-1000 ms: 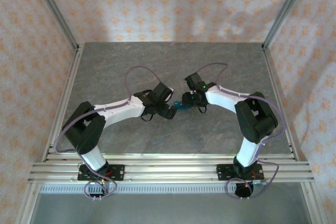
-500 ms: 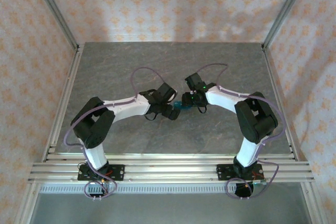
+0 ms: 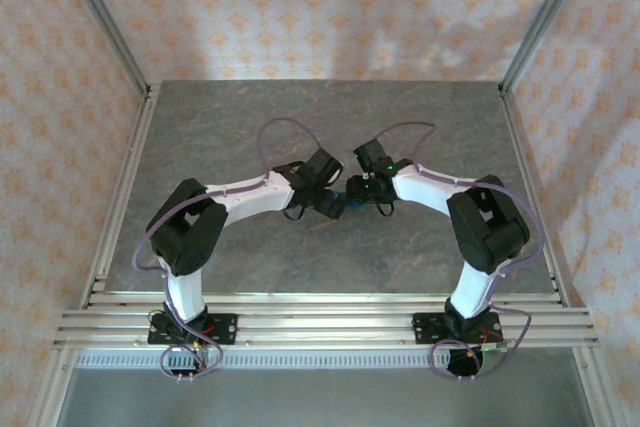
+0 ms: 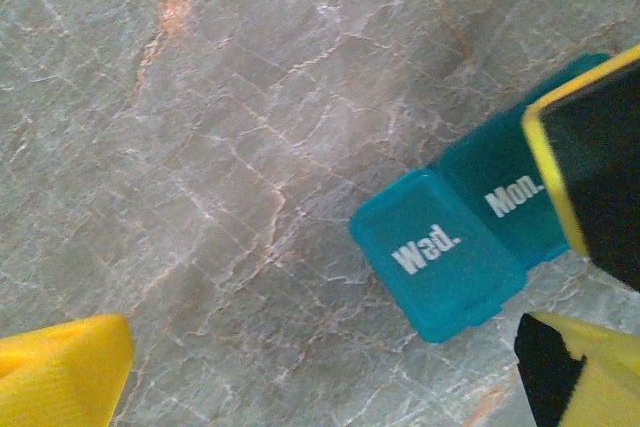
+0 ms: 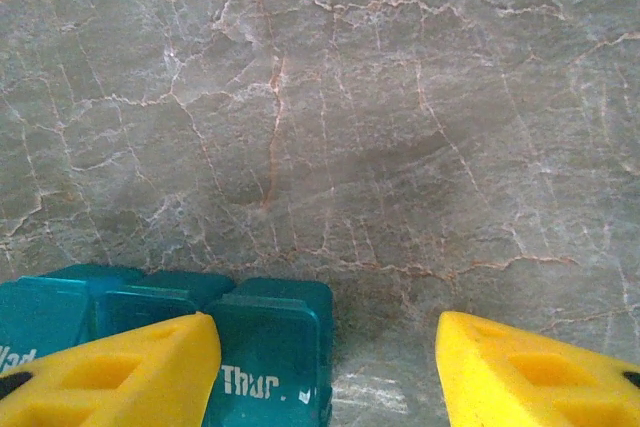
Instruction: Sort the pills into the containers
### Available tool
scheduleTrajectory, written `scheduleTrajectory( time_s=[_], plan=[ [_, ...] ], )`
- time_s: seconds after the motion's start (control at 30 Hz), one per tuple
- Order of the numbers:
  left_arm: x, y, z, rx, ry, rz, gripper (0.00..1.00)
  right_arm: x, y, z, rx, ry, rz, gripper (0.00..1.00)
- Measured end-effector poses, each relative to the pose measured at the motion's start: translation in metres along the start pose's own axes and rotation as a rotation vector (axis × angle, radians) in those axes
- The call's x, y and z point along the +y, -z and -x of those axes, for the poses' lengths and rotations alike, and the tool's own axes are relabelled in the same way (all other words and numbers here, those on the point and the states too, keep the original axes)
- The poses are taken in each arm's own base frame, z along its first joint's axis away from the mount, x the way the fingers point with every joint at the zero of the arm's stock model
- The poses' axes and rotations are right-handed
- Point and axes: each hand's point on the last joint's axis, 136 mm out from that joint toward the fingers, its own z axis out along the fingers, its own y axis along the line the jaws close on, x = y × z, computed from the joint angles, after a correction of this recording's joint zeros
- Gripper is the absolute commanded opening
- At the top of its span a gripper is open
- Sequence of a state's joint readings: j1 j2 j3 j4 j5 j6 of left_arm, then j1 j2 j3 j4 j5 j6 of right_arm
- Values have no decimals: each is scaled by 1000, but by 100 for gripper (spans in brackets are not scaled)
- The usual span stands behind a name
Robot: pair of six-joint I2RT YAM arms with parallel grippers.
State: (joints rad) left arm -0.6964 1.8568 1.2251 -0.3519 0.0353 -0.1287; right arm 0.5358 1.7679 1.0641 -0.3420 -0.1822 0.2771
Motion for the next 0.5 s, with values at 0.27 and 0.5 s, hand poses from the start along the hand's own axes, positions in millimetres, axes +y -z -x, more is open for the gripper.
scheduleTrajectory(
  time_s=[0.27, 0.5],
  plan=[
    [31, 0, 22, -37, 66, 42, 100, 1, -1, 1, -10, 0, 8, 60],
    [43, -3, 32, -48, 96, 55, 100, 1, -1, 1, -10, 0, 9, 60]
  ],
)
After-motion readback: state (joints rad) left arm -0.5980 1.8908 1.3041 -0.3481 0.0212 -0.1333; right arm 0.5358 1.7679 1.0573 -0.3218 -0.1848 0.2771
